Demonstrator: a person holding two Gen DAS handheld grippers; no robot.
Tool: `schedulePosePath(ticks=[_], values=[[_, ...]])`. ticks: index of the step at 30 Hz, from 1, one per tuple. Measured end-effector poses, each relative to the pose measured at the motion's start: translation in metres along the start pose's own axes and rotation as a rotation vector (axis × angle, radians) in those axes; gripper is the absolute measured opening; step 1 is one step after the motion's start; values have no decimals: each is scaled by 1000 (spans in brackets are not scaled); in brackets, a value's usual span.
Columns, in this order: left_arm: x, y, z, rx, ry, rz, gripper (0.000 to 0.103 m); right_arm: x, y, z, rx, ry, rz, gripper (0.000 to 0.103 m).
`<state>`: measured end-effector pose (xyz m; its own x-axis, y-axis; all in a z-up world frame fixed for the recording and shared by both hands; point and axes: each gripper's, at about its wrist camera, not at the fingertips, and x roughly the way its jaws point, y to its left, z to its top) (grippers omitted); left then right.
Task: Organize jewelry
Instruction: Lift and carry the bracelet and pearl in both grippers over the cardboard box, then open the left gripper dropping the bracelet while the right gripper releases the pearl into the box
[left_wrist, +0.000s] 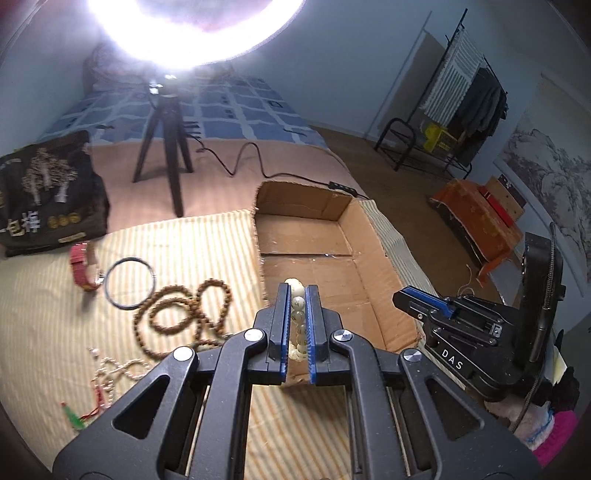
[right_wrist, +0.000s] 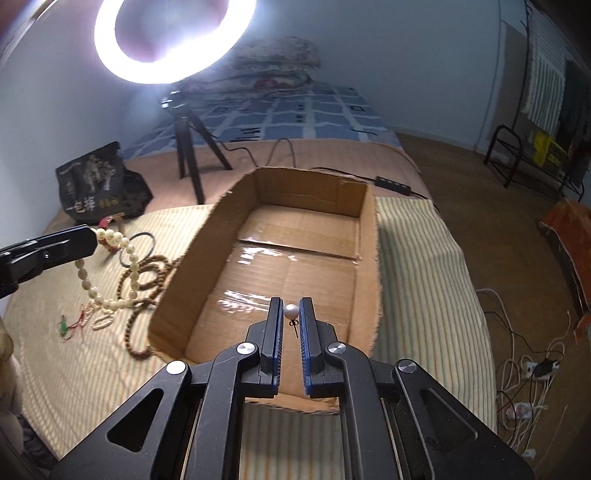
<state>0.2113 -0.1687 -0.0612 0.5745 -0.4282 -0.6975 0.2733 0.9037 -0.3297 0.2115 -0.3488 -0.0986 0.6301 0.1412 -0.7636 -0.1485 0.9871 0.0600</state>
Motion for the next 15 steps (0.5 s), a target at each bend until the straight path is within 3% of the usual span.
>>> schedulePosePath(ticks=[15], values=[[40, -10, -6, 13, 72, -4, 5, 19, -14, 0, 36, 39, -10, 7]])
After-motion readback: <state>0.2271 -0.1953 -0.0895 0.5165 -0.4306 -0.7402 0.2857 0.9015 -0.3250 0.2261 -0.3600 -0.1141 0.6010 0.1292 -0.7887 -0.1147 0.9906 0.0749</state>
